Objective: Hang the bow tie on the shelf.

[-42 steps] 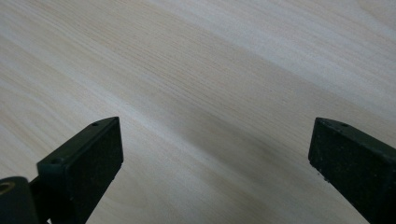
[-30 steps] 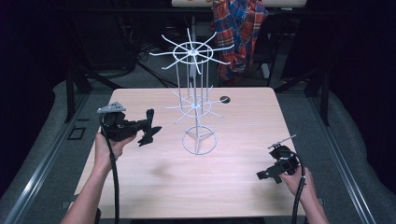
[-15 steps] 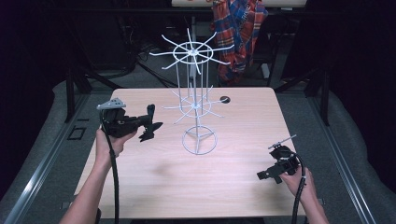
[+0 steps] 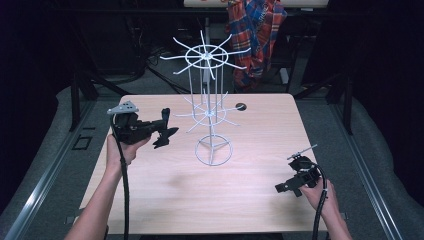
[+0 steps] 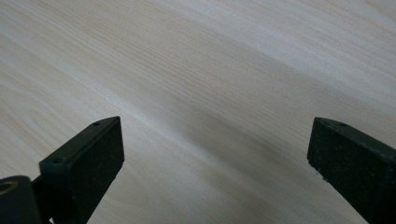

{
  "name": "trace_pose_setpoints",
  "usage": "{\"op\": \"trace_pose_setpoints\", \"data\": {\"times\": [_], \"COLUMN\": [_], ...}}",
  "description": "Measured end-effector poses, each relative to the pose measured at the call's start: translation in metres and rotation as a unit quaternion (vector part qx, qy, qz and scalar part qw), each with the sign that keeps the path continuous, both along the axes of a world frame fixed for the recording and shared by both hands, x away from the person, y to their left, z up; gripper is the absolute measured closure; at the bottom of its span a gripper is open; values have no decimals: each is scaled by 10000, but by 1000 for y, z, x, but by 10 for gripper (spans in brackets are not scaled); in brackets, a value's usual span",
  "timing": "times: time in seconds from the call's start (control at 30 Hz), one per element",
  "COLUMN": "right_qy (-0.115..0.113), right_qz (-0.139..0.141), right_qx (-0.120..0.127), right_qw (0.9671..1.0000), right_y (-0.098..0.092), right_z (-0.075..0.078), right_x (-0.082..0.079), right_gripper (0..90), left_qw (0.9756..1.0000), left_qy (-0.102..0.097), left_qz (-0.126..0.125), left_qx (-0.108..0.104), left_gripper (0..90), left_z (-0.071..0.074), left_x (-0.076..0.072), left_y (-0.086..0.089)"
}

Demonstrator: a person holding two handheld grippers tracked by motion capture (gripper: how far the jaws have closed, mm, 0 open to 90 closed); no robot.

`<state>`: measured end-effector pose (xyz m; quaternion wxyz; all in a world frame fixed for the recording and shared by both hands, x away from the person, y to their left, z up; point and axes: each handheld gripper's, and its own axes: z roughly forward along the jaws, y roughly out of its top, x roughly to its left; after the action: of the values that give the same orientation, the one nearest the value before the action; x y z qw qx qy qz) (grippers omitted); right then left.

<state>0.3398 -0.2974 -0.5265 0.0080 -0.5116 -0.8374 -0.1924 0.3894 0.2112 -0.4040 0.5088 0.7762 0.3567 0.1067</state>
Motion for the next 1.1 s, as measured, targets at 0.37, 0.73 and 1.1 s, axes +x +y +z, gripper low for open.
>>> {"op": "trace_pose_setpoints", "data": {"times": [0.37,0.73,1.1], "right_qy": [-69,-61,-49], "right_qz": [-93,-95,-102], "right_qx": [-74,-81,-41], "right_qw": [9999,9999,9999], "right_y": [0,0,0], "right_z": [-1,-1,-1], "right_x": [-1,-1,-1], "right_gripper": [36,36,36], "left_qw": [9998,9993,9987], "left_qy": [-78,-70,5], "left_qz": [-115,-300,-387], "left_qx": [129,224,317], "left_gripper": [881,880,880], "left_z": [-2,-6,-13], "left_x": [6,11,14], "left_y": [-13,-26,-33]}}
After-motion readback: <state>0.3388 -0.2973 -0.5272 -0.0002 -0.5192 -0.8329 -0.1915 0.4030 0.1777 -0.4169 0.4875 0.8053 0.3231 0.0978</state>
